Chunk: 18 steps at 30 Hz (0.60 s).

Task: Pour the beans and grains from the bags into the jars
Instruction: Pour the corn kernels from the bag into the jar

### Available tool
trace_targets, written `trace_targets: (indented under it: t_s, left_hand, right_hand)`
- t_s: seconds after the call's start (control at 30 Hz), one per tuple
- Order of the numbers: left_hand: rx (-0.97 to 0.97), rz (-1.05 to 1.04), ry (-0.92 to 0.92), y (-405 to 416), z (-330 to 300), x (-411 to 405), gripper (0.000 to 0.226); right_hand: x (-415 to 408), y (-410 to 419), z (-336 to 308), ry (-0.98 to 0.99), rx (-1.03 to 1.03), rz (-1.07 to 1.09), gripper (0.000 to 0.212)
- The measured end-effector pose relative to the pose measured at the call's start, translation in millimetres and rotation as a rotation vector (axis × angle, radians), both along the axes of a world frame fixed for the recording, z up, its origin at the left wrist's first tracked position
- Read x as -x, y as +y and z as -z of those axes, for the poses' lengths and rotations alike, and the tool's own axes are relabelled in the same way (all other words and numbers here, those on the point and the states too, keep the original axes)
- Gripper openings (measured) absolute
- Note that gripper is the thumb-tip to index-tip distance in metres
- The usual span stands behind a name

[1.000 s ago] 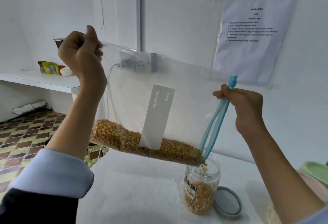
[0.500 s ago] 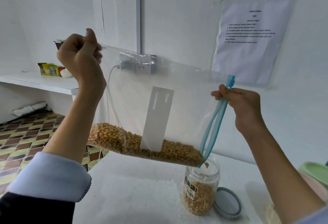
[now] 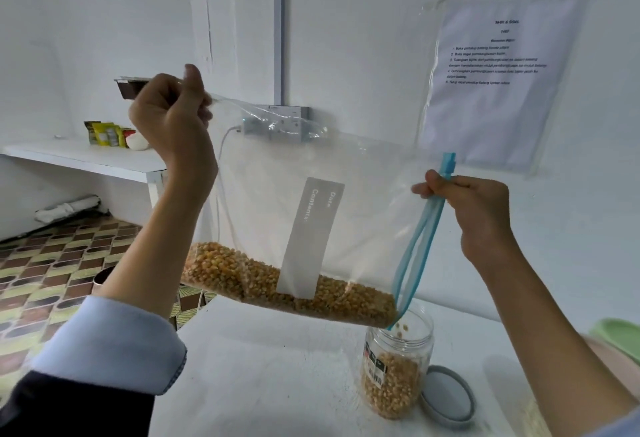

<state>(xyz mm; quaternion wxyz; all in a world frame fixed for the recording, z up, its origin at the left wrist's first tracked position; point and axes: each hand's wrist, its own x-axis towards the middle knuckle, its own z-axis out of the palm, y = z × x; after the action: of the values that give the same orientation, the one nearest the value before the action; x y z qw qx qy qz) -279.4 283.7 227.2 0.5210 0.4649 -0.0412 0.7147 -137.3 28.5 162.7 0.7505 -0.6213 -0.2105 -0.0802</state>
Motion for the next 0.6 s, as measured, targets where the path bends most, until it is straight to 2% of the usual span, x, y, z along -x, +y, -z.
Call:
trace_targets:
  t_s: [0.07,0.2,0.3,0.4,0.5,0.6]
  left_hand:
    - [-0.004,0.002,0.001,1.0,0.3,-0.6,0.039]
    - [-0.015,0.011,0.01,-1.5,-0.1,-2.5,0.04]
    - [-0.021,0.01,0.008,-0.7,-0.3,-3.2,0.039]
    - [-0.024,0.015,0.021,-2.1,0.5,-6.0,0.04]
    - [-0.021,0.012,0.026,-0.8,0.8,-7.6,0.04]
    - [-0.028,0.011,0.04,0.7,0.8,-7.5,0.039]
  right_hand:
    - [-2.1,-1.2,1.4,0.002,-0.046,0.036,0.013]
    - [-3.2,-3.6,0.3,0.016,0.016,0.011,0.013]
    - [-1.9,-3.9,3.7,-0.024,-0.044,0.075,0.012]
    - [1.7,-3.2,4.5,-0.041,0.034,0.024,0.01]
    - [-0.1,-5.2,4.2,-0.028,-0.035,0.079,0.01]
    - [0.2,-5.4,3.8,-0.024,0.008,0.056,0.01]
